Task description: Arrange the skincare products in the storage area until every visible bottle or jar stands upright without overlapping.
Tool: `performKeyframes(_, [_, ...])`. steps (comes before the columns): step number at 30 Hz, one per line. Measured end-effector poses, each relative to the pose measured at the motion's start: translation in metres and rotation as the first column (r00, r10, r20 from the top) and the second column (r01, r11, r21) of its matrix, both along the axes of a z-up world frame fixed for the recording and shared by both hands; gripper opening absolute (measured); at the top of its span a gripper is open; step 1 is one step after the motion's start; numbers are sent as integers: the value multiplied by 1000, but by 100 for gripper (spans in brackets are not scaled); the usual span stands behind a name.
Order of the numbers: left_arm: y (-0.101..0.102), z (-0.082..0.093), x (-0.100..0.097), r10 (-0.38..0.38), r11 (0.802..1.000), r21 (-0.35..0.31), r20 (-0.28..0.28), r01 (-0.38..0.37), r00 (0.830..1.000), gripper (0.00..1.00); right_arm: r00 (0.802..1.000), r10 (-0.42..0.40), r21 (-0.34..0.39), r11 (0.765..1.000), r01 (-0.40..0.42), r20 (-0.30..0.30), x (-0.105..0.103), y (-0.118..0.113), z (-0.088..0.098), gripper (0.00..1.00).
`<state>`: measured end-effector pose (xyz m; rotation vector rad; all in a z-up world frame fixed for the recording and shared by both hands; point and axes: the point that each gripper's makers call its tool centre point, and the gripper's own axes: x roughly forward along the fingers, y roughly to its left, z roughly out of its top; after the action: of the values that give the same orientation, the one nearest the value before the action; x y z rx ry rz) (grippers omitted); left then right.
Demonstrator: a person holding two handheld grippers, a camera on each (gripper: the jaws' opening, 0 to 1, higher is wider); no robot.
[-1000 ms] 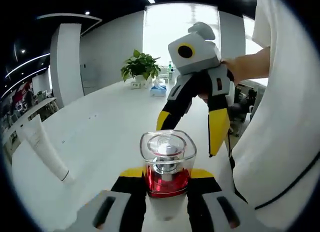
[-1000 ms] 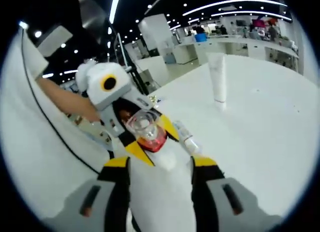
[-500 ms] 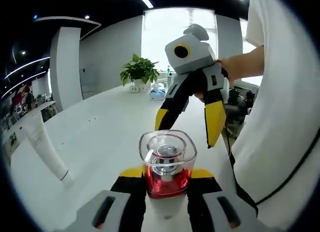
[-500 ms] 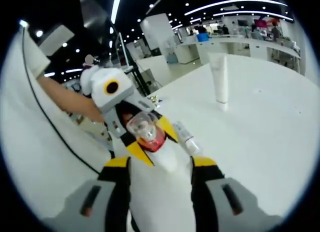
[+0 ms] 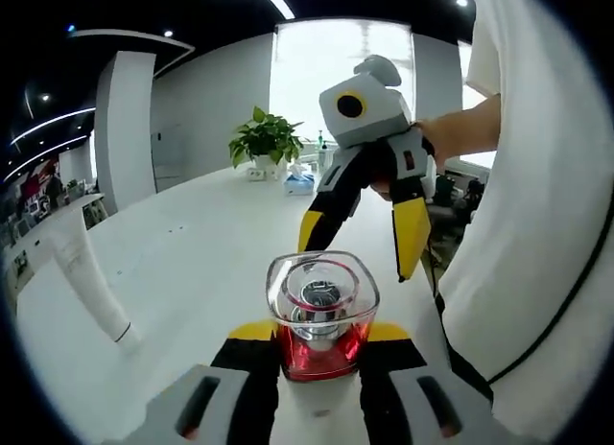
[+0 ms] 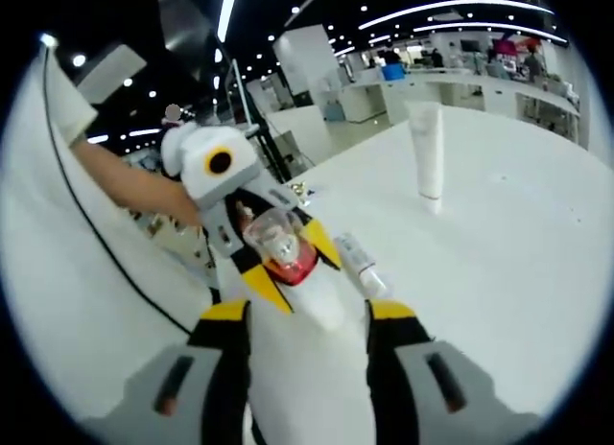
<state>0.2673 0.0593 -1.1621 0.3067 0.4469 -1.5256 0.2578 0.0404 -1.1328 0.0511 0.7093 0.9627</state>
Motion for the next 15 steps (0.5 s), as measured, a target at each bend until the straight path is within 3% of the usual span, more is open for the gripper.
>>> performKeyframes(8, [5,-4,-2,-8,999,33,-29,9,1000,32,1000,-11,0,1000,11,-1,-3,-3,-1,47])
performKeyframes(15, [18,-6,0,39,998,46,-46,-37,998,36,1000,-14,5,1000,14,-3,-7,0,-4,49])
